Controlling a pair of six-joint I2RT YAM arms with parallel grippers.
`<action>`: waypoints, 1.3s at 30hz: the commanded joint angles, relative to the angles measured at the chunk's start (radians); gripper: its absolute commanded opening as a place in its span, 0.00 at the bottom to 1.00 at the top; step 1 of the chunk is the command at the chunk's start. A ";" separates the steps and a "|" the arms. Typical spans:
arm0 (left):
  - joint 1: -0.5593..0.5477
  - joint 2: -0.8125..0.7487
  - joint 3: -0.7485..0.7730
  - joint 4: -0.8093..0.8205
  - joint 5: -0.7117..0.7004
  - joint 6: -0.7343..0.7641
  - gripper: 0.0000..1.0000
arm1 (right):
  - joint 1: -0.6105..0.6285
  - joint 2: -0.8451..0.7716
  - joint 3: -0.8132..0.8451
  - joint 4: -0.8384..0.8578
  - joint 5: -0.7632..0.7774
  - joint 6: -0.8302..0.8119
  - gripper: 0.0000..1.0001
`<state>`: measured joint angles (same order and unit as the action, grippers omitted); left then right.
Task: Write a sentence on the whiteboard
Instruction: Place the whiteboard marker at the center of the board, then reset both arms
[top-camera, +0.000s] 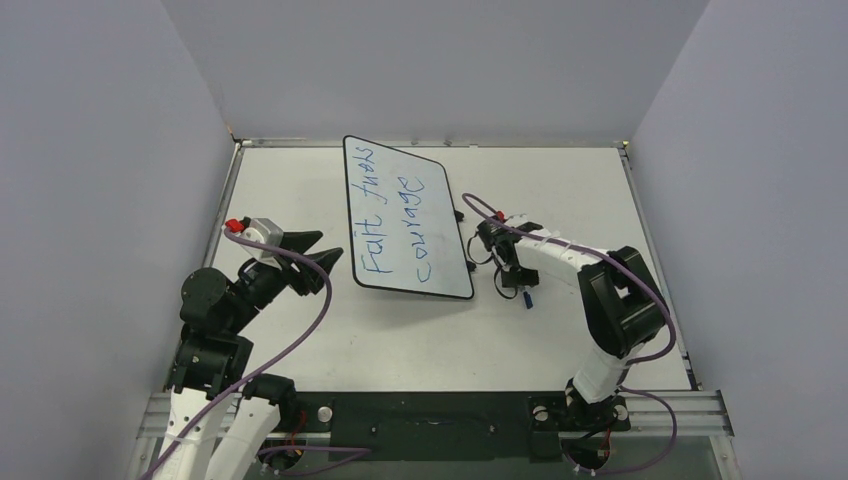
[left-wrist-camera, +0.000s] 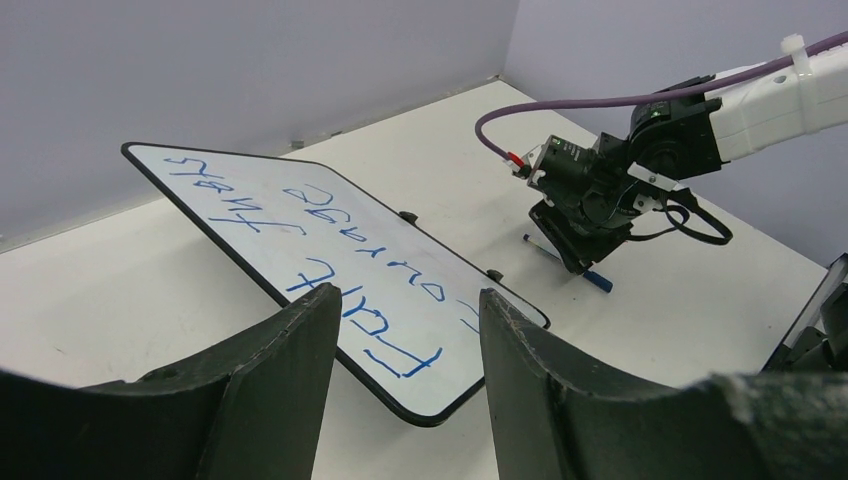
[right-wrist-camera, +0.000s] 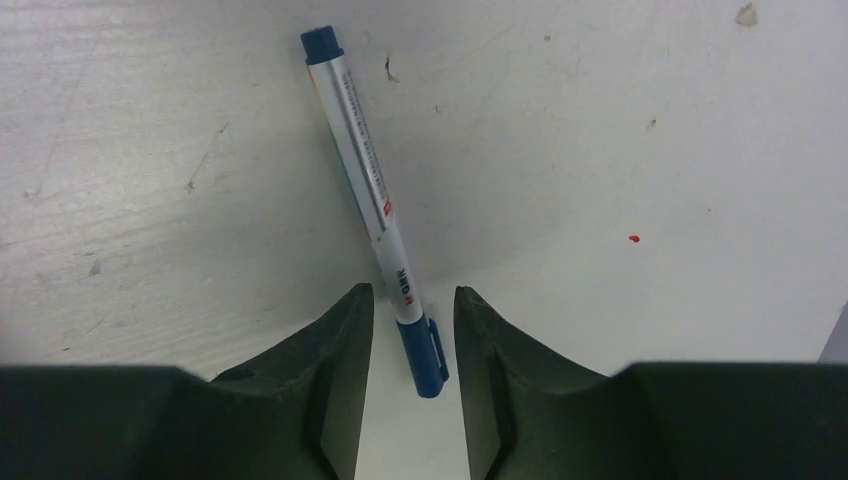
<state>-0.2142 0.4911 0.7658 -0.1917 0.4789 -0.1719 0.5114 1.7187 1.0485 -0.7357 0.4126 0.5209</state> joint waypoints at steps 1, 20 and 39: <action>0.004 -0.006 0.013 0.003 -0.017 0.000 0.50 | 0.002 0.008 -0.006 0.052 0.032 0.019 0.37; 0.004 -0.002 0.009 -0.006 -0.044 0.005 0.50 | 0.004 -0.559 -0.019 0.276 0.099 -0.012 0.71; 0.004 -0.006 0.005 -0.007 -0.053 0.008 0.50 | 0.004 -1.046 -0.291 0.658 -0.070 -0.017 0.88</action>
<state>-0.2142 0.4915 0.7654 -0.2081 0.4404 -0.1715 0.5117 0.6815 0.7563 -0.1604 0.3500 0.4942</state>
